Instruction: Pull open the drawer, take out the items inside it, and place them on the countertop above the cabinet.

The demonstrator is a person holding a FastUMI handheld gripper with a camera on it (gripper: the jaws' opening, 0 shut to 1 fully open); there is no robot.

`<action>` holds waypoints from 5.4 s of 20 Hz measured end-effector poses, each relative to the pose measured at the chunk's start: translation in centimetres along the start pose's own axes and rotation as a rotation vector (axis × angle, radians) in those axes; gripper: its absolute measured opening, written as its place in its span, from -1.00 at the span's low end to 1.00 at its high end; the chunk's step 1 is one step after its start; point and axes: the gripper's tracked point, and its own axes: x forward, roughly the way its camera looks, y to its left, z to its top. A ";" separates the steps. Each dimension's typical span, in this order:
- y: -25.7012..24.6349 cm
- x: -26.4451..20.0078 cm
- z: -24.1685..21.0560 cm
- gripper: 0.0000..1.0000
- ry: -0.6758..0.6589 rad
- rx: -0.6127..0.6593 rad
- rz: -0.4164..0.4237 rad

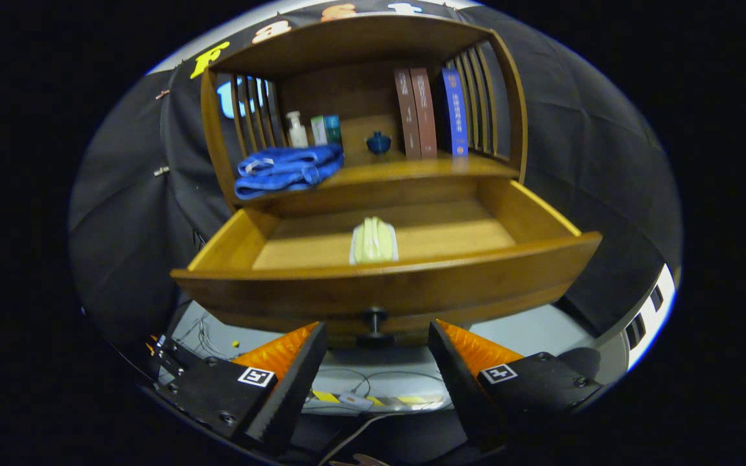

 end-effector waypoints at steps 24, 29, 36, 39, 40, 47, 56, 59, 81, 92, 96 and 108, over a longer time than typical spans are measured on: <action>-1.3 20.8 1.7 0.27 0.595 -0.070 -0.093; -1.4 20.7 0.7 -0.41 0.631 -0.078 -0.106; -0.7 21.0 0.7 -0.54 0.623 -0.076 -0.056; -0.5 20.7 1.8 -0.54 0.557 -0.085 -0.041; -0.4 20.3 2.0 -0.54 0.542 -0.088 -0.036; 0.5 13.0 4.8 -0.54 0.393 -0.062 0.010; 1.0 13.1 15.1 -0.54 0.200 -0.016 0.035; 0.9 16.1 17.7 -0.54 0.196 0.007 0.034; -0.2 27.7 19.3 0.42 0.281 0.045 0.024; 1.1 20.4 19.7 1.00 0.114 0.064 0.059; 1.9 13.6 19.2 0.99 -0.084 -0.001 0.063; -0.1 1.5 4.6 0.98 -0.369 -0.002 0.009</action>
